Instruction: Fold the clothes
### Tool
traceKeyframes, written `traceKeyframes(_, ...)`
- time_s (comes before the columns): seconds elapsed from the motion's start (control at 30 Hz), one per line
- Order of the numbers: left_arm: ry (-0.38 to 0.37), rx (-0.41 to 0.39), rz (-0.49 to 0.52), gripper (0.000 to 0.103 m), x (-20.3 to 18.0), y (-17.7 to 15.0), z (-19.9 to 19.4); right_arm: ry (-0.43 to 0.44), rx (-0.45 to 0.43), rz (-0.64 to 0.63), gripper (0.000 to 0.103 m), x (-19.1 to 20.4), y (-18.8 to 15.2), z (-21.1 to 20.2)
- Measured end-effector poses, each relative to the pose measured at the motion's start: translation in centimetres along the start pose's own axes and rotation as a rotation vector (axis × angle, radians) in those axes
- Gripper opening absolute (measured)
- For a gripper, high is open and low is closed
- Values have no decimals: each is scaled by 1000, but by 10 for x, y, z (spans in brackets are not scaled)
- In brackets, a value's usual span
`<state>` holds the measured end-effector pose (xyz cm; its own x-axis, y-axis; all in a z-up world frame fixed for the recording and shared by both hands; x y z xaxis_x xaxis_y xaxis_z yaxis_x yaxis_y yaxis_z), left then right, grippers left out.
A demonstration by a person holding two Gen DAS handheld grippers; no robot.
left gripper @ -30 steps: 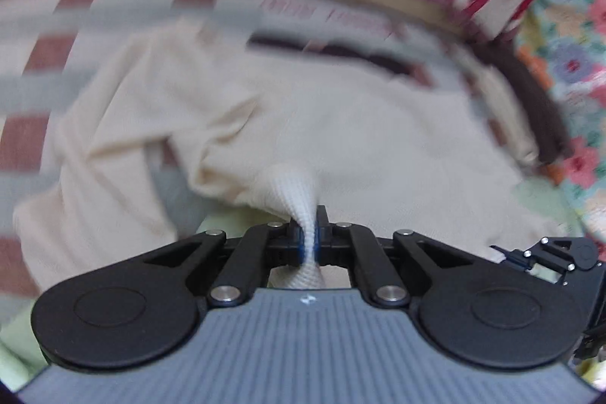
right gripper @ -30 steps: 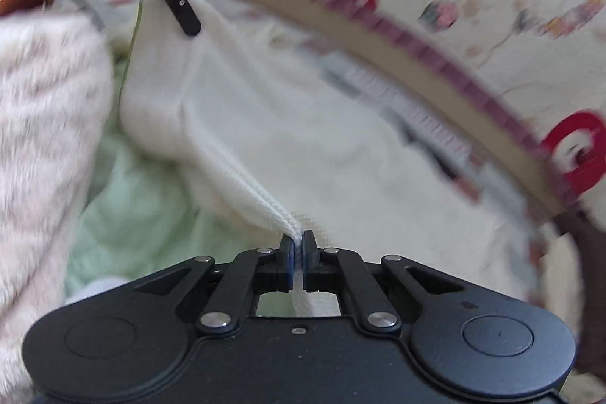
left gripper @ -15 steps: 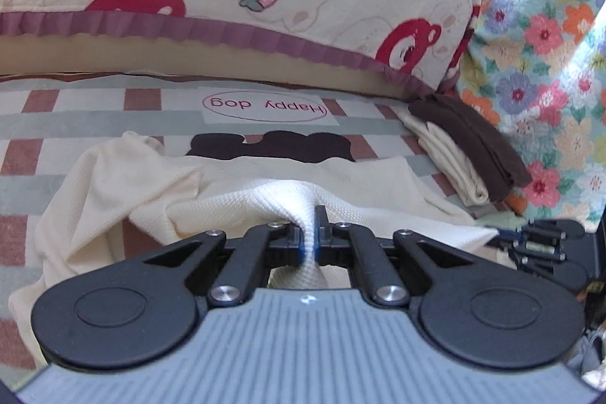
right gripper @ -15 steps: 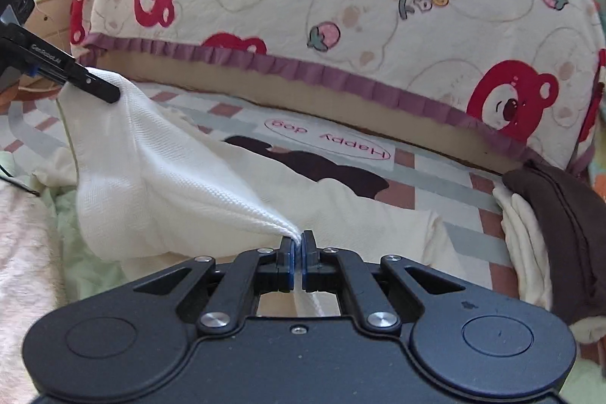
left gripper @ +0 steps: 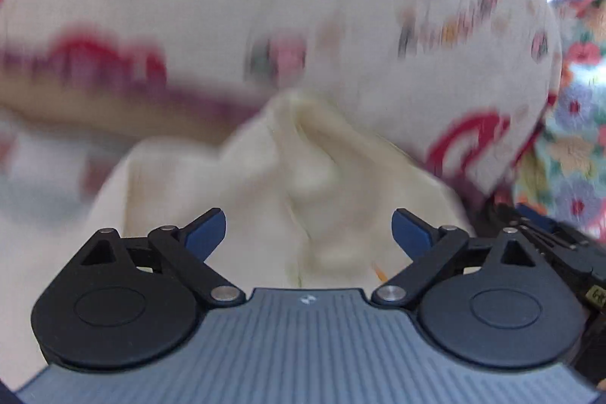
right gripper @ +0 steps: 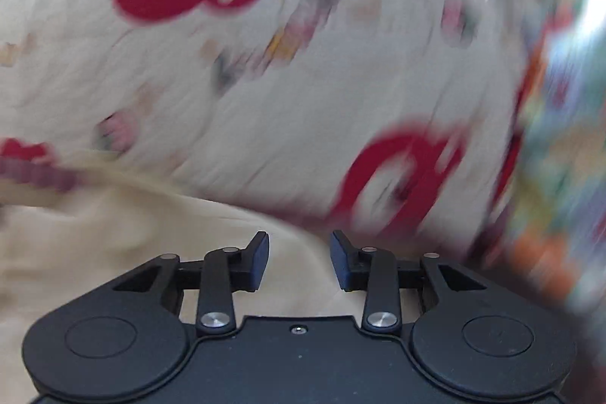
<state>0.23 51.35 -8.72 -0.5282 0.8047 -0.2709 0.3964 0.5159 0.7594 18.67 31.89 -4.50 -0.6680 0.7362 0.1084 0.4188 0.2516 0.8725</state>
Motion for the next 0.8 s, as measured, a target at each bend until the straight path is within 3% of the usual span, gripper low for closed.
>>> traceKeyframes(0.03, 11, 41, -4, 84, 1, -22, 7, 35, 36, 15, 40, 0, -25, -6)
traceKeyframes(0.07, 35, 83, -3, 65, 3, -44, 14, 69, 73, 26, 40, -1, -51, -14)
traceKeyframes(0.17, 42, 189, -56, 28, 9, -94, 21, 161, 166, 81, 40, -8, -118, -39)
traceKeyframes(0.3, 69, 254, -97, 26, 18, -131, 12, 216, 197, 200, 41, -31, -171, -87)
traceKeyframes(0.47, 127, 296, -82, 26, 17, -133, 3, 281, 327, 306, 45, -49, -213, -125)
traceKeyframes(0.57, 151, 370, -90, 30, 9, -135, -4, 342, 457, 285, 47, -46, -215, -129)
traceKeyframes(0.6, 159, 389, -100, 31, 5, -132, -8, 370, 476, 284, 53, -41, -213, -130)
traceKeyframes(0.7, 158, 423, -99, 35, -10, -114, -24, 413, 495, 240, 58, -23, -201, -128)
traceKeyframes(0.8, 164, 431, -27, 41, -26, -90, -48, 379, 468, 112, 58, 4, -193, -125)
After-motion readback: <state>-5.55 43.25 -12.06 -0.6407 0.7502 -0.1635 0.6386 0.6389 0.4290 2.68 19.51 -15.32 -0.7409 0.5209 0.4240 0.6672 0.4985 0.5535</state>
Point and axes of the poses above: each gripper's, at about its wrist camera, not at the fingertips, and z roughly the way its jaws point, x to its left, y to its top, the point moved 7 cm from there along z, roughly the way its jaws point, and after that the axes turned 13 degrees about z, right-handed, at the moved point
